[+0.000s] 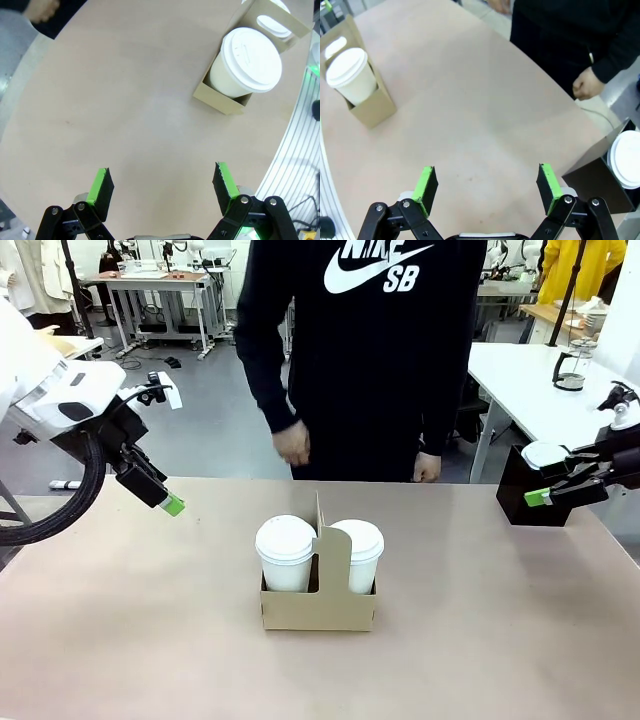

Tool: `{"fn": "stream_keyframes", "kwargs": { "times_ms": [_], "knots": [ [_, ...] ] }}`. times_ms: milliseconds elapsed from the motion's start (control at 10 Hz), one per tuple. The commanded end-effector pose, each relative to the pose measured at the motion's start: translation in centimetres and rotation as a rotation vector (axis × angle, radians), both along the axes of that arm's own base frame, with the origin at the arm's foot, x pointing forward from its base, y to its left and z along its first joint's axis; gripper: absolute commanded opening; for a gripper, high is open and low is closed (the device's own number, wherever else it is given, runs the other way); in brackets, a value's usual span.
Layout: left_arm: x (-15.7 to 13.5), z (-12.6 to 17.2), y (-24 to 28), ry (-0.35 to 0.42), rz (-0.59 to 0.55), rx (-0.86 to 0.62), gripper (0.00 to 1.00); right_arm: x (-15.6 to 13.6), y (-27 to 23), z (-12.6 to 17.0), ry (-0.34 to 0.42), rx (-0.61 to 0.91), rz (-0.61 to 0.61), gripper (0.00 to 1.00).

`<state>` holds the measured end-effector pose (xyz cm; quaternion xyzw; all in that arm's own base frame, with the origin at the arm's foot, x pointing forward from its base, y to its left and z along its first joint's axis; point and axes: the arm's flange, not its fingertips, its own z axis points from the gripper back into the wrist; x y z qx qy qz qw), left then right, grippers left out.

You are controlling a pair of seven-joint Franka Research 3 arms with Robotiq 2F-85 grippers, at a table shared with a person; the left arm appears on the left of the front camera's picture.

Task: Pour a drink into a cup and package it in a carrier.
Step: Insert the held 600 ml Paper Cup into the Cup Carrier.

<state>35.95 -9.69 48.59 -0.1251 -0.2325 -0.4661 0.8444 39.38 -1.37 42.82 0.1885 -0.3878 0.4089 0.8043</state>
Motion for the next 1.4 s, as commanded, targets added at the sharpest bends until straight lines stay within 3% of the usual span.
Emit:
{"fn": "stream_keyframes", "kwargs": {
  "times_ms": [0,1300],
  "knots": [
    [-0.13,0.11,-0.04,0.008,0.004,-0.018,1.0,-0.06,-0.11,0.08,-0.007,-0.013,0.0,1.0],
    [-0.13,0.11,-0.04,0.008,0.004,-0.018,1.0,-0.06,-0.11,0.08,-0.007,-0.013,0.0,1.0]
  ]
}}
